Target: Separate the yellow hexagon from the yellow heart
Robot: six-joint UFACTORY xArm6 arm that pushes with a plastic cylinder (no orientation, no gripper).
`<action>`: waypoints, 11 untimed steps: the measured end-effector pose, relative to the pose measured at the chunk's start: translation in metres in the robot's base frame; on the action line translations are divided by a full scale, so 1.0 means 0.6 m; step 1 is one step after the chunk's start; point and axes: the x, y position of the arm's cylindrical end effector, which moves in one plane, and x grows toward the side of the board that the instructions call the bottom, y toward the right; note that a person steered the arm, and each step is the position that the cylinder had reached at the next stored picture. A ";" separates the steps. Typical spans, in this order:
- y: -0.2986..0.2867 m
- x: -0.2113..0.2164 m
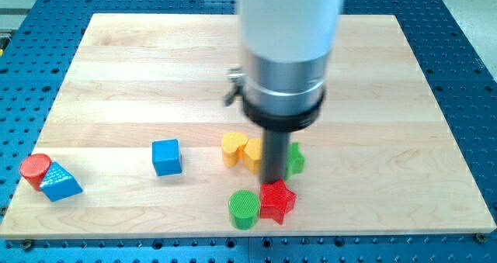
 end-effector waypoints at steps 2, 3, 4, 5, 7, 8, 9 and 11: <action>0.021 -0.077; 0.092 -0.041; 0.068 -0.034; 0.011 -0.019; -0.044 -0.110; -0.078 -0.176; 0.014 -0.123; -0.123 -0.086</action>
